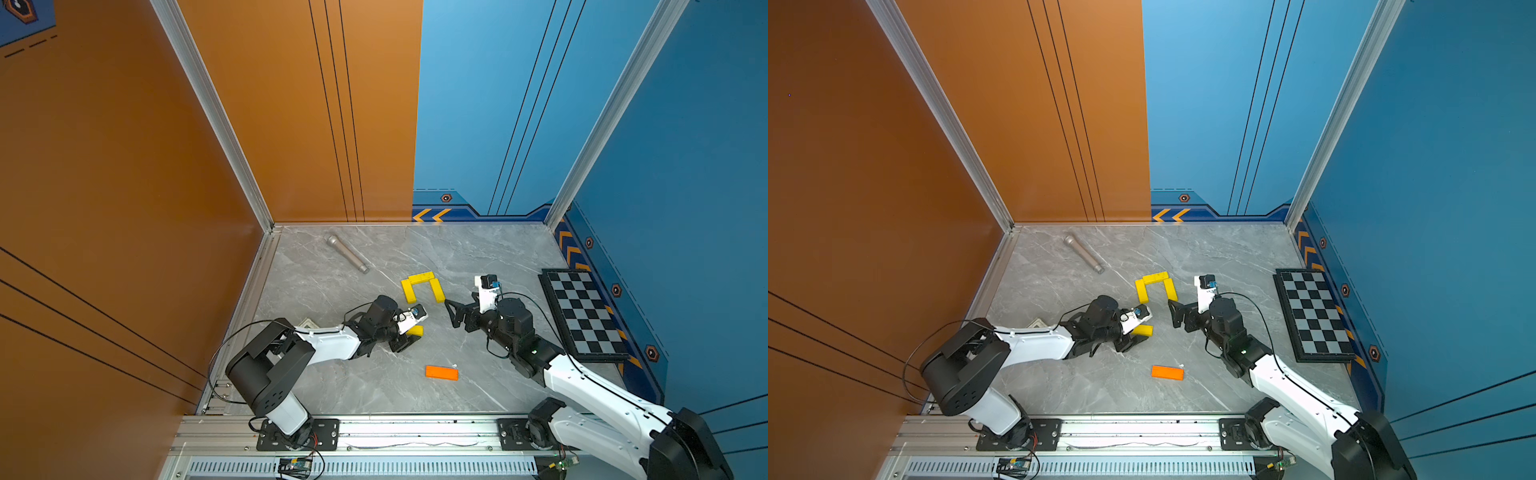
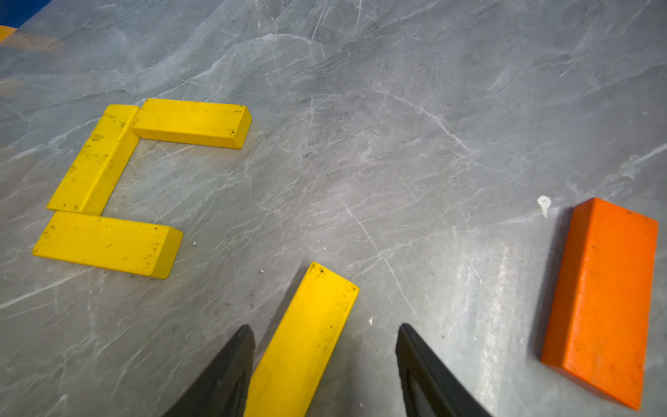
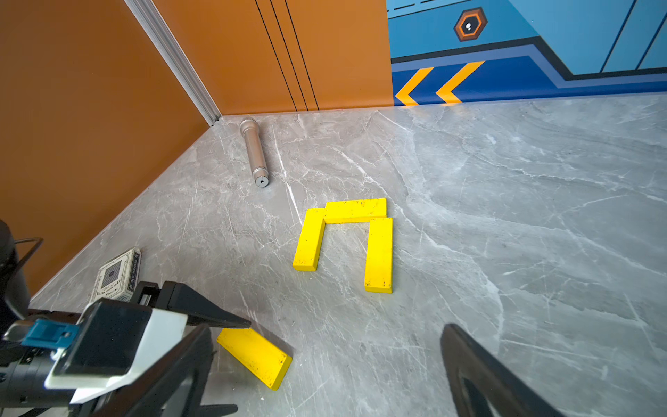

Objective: Assemble the letter p with building blocks
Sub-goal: Assemble the building block at the center of the board.

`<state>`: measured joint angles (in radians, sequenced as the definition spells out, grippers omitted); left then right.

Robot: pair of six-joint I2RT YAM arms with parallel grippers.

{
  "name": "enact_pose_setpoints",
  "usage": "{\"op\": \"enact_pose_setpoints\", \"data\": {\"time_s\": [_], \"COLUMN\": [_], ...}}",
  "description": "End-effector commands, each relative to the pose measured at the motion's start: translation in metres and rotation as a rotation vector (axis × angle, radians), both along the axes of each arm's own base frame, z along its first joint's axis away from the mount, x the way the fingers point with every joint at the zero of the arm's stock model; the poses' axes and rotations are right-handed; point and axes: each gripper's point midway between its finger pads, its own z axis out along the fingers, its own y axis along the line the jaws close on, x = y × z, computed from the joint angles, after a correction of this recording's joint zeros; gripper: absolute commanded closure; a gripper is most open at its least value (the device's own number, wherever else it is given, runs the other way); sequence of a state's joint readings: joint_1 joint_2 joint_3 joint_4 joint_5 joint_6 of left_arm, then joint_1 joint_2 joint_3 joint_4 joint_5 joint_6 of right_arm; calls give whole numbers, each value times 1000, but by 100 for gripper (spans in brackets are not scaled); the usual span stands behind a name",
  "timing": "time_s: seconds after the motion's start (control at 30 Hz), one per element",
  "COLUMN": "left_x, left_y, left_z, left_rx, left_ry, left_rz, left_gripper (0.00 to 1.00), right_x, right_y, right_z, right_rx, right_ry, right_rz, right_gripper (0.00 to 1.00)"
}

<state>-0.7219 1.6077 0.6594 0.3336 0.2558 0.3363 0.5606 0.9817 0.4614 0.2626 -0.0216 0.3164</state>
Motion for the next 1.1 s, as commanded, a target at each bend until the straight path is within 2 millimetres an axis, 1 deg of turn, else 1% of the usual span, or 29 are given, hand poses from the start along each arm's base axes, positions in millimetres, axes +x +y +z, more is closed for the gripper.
{"op": "enact_pose_setpoints", "data": {"time_s": [0.0, 0.17, 0.27, 0.47, 0.8, 0.93, 1.07], "left_x": [6, 11, 18, 21, 19, 16, 16], "left_y": [-3, -1, 1, 1, 3, 1, 0], "left_z": [0, -8, -8, -10, -15, -19, -26], "left_rx": [-13, -5, 1, -3, 6, 15, 41], "left_ry": [12, 37, 31, 44, 57, 79, 105], "left_rz": [-7, 9, 41, 46, 45, 22, 19], "left_gripper": [36, 38, 38, 39, 39, 35, 37], "right_x": [2, 2, 2, 3, 4, 3, 3], "right_y": [-3, -4, -5, -7, -9, -9, -9], "right_z": [-2, -2, -2, -5, -7, -6, -7], "right_rx": [16, 17, 18, 14, 12, 14, 15], "right_ry": [9, 10, 9, 16, 21, 19, 22], "right_rz": [-20, -23, -27, -37, -44, -39, -38], "right_gripper": [0, 0, 0, 0, 0, 0, 0]}}
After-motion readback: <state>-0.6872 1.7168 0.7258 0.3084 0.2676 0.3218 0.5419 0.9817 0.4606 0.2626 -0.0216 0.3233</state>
